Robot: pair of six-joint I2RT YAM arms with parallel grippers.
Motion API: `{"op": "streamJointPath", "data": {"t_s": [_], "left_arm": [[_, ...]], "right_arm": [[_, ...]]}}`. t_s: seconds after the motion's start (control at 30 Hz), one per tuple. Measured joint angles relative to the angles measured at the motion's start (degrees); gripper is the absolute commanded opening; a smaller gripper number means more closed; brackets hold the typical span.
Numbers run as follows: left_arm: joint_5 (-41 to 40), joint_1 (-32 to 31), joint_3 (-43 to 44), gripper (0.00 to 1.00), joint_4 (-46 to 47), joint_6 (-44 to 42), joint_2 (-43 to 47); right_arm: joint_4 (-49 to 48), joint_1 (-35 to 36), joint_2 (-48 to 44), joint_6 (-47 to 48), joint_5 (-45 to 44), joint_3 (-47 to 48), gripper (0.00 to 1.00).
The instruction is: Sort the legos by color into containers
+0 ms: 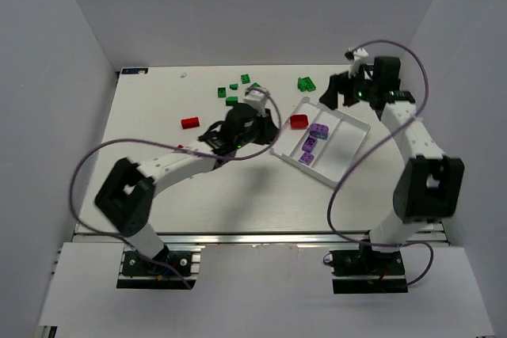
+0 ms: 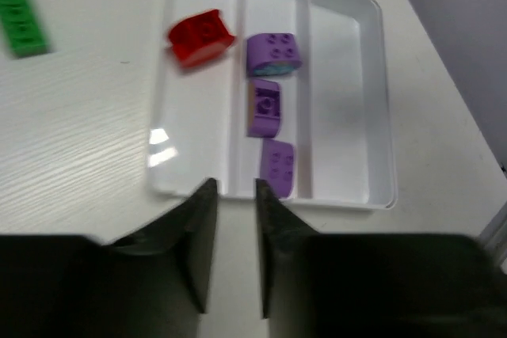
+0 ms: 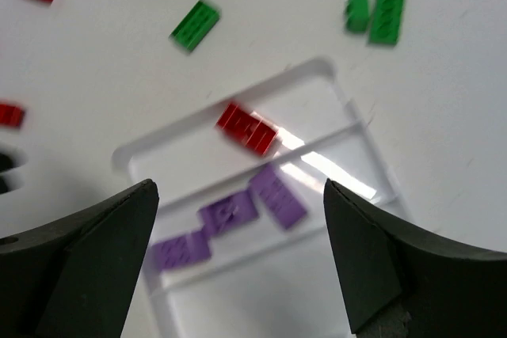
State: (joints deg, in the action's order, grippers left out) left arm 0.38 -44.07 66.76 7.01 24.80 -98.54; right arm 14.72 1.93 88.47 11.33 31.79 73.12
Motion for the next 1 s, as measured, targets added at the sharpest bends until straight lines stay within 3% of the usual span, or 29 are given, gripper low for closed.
{"op": "streamJointPath", "data": {"t_s": [0.03, 0.2, 0.3, 0.57, 1.0], "left_arm": [[-1.5, 1.0, -2.3, 0.57, -1.9, 0.1, 4.2], [-10.0, 5.7, -12.1, 0.73, -7.5, 2.8, 23.2], [-13.9, 6.0, -17.3, 0.76, -9.7, 5.1, 30.5], [-20.9, 6.1, -26.3, 0.77, -14.5, 11.3, 39.4], [-25.5, 6.1, -31.7, 0.79, -17.9, 15.6, 46.6]], "right_arm": [[0.2, 0.2, 4.1, -1.2, -1.0, 4.9, 0.89], [0.5, 1.9, 19.5, -6.4, -9.3, 20.5, 0.87], [3.3, 4.0, 25.8, -7.3, -12.8, 27.2, 0.78], [5.1, 9.1, 43.0, -6.3, -18.0, 48.1, 0.69], [4.4, 9.4, 56.4, -3.8, -21.9, 56.5, 0.63]]}}
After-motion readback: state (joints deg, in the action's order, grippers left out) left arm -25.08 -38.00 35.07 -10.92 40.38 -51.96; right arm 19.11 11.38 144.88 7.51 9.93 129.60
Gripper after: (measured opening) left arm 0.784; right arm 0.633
